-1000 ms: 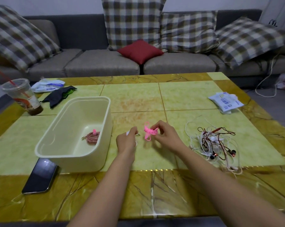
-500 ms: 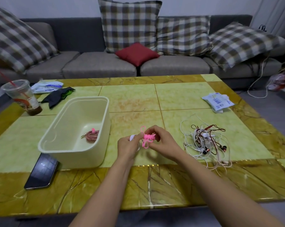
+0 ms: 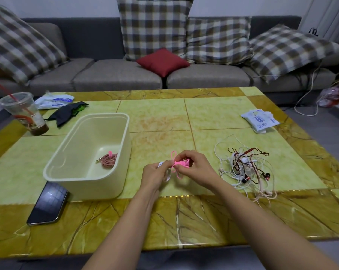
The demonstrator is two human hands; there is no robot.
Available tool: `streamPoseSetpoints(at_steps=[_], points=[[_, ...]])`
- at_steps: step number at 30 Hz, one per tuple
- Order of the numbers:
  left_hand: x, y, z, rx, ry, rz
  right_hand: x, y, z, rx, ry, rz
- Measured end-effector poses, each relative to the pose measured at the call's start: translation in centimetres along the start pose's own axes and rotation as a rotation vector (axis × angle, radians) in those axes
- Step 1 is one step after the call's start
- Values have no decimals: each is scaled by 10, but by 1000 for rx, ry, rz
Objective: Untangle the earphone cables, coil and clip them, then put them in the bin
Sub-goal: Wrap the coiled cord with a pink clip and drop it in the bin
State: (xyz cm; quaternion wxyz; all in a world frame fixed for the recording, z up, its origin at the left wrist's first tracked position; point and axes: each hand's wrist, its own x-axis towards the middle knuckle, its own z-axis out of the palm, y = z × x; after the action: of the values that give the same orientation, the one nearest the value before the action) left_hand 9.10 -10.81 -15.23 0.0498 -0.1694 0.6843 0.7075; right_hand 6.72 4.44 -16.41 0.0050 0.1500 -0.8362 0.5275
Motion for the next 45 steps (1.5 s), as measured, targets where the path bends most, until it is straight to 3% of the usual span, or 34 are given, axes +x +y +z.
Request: streamPoseSetpoints(at_steps=[7, 11, 17, 31, 34, 39, 43, 45], points=[[-3, 1, 1, 31, -38, -14, -2, -6, 2, 176, -7, 58], [1, -1, -2, -27, -20, -49, -3, -4, 1, 151, -66, 24], [1, -5, -1, 20, -31, 1, 0, -1, 6, 173, -18, 13], [3, -3, -7, -23, -15, -25, 6, -10, -7, 242, -170, 61], [3, -2, -8, -72, -24, -33, 9, -12, -4, 241, -85, 77], [6, -2, -11, -101, 39, -53, 27, 6, -2, 159, 381, 161], [6, -2, -10, -121, 84, -46, 40, 17, -4, -174, 145, 299], [7, -2, -9, -131, 95, -41, 36, 10, -2, -292, 163, 226]])
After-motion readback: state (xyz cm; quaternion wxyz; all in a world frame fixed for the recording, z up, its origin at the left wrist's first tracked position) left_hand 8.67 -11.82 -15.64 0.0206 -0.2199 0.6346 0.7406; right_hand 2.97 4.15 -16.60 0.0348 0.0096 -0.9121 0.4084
